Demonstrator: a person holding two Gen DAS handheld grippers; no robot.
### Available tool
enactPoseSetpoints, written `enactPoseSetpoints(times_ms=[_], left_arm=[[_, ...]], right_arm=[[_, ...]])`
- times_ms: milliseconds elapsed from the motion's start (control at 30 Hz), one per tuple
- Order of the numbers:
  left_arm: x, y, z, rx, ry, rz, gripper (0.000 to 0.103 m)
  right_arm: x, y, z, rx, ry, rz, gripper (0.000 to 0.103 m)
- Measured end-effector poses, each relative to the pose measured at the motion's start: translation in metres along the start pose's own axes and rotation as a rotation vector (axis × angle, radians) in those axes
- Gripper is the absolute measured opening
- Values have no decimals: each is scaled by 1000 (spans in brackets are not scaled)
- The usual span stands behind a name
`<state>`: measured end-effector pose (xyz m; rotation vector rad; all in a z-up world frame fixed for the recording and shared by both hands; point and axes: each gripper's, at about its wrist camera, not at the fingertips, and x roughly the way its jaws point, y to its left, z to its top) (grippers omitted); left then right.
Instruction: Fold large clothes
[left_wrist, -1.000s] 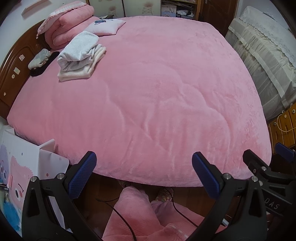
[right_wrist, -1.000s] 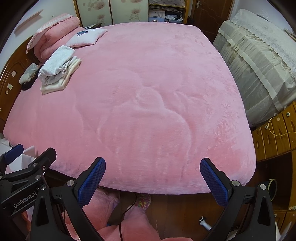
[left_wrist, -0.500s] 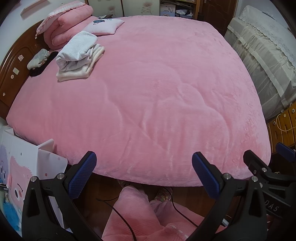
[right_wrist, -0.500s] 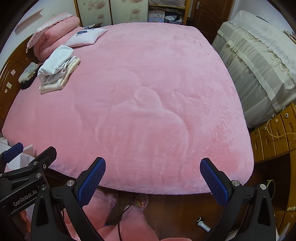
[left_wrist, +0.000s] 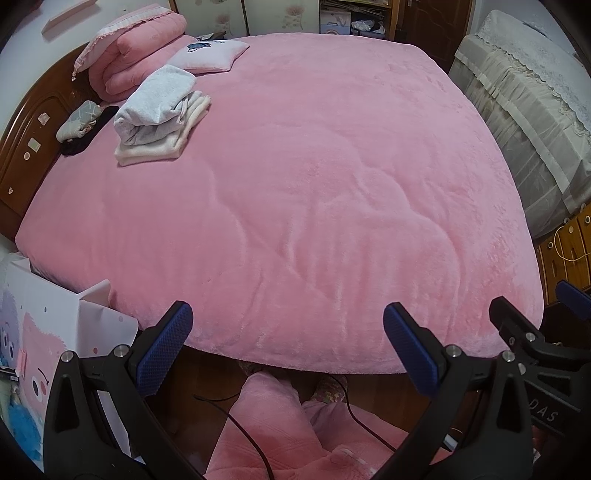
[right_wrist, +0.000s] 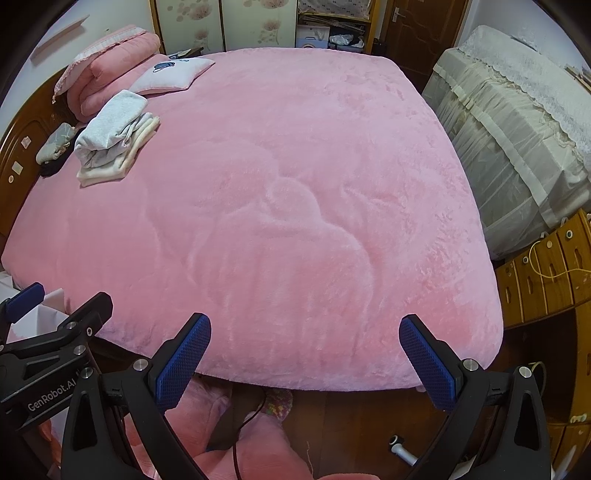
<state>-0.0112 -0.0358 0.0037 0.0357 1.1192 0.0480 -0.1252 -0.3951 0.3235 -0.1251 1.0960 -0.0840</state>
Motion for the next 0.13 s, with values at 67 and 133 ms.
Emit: enactPoseSetpoints(times_ms=[67, 133], left_arm=[[0, 1, 0, 2, 0, -1, 102], [0, 0, 0, 2, 1, 1, 102]], right_arm=[[1, 0, 2, -2, -2, -2, 103], [1, 2, 2, -2, -2, -4, 103]])
